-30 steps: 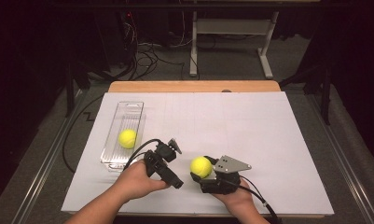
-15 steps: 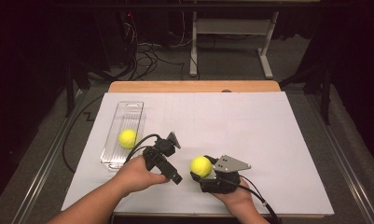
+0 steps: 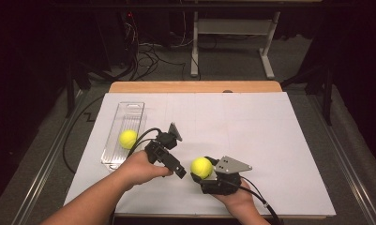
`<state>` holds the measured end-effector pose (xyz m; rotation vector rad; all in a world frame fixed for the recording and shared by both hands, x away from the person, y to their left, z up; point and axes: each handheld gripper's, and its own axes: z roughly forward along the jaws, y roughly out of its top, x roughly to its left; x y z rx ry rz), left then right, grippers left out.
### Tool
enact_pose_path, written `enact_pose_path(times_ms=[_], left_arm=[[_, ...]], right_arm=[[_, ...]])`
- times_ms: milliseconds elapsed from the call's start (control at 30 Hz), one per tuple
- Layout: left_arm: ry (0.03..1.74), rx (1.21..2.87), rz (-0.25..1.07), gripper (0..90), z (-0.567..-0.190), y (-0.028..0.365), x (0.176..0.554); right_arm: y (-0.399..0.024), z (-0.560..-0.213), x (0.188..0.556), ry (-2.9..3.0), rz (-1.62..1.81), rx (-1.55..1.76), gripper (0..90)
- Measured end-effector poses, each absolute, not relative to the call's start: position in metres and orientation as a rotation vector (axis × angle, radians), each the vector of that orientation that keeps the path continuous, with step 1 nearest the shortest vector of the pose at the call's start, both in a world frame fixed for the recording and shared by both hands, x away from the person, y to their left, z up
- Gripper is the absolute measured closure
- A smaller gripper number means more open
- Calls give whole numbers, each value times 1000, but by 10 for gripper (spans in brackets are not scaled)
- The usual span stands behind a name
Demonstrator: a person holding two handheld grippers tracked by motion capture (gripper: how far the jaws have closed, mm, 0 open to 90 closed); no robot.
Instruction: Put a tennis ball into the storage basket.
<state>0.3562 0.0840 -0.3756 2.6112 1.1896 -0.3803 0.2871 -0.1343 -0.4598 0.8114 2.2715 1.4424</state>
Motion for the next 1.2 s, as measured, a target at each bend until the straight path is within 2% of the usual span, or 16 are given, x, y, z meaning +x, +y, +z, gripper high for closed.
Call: enact_pose_path(times_ms=[1200], left_arm=[[1154, 2641, -369, 8, -358, 51, 365]], right_arm=[[-123, -457, 283, 2312, 1475, 752, 270]])
